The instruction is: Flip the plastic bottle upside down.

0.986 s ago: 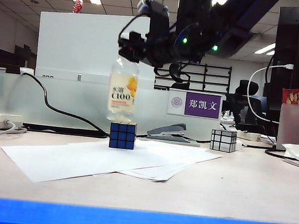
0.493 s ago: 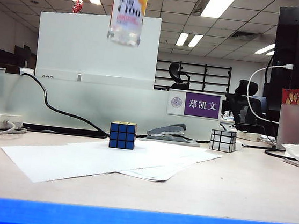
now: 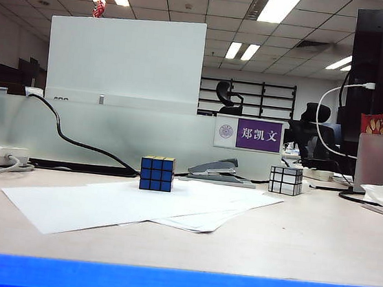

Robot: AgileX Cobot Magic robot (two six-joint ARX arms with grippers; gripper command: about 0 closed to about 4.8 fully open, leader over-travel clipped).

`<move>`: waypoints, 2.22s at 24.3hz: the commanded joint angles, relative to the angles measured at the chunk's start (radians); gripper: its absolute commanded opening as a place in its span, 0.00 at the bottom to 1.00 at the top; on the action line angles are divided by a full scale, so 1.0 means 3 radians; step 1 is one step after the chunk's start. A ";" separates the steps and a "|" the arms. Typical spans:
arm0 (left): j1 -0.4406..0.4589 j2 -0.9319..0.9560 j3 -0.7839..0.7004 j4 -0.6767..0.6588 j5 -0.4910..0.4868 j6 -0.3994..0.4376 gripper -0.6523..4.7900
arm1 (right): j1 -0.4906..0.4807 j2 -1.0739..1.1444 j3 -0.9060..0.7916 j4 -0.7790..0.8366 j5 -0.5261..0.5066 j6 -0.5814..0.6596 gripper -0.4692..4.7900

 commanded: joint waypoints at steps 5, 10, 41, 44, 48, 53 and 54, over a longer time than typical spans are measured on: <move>-0.0005 -0.0004 0.0155 0.1480 0.0201 -0.1034 0.11 | 0.0003 0.0011 0.0000 0.0495 0.0310 0.2693 0.07; -0.0004 -0.0004 0.0462 0.1532 0.0347 -0.1029 0.11 | 0.0024 0.0072 -0.0017 0.0244 0.0155 0.3951 0.07; -0.0004 0.0487 0.1589 0.0549 0.0585 0.1831 1.00 | 0.0659 0.0608 -0.0027 -0.0043 -0.0416 0.6278 0.07; -0.0112 0.0589 0.1593 0.0769 0.0593 0.1756 1.00 | 0.0662 0.0666 -0.0024 0.0003 -0.0413 0.6255 0.07; -0.0496 0.0774 0.1593 0.1183 0.0605 0.1461 1.00 | 0.0679 0.0696 -0.0024 -0.0001 -0.0375 0.6255 0.07; -0.0927 0.1029 0.1593 0.1176 0.0643 0.1628 1.00 | 0.0763 0.0774 -0.0023 -0.0003 -0.0317 0.6257 0.07; -0.1022 0.1156 0.1593 0.1181 0.0664 0.1768 1.00 | 0.0763 0.0779 -0.0022 -0.0004 -0.0326 0.6260 0.07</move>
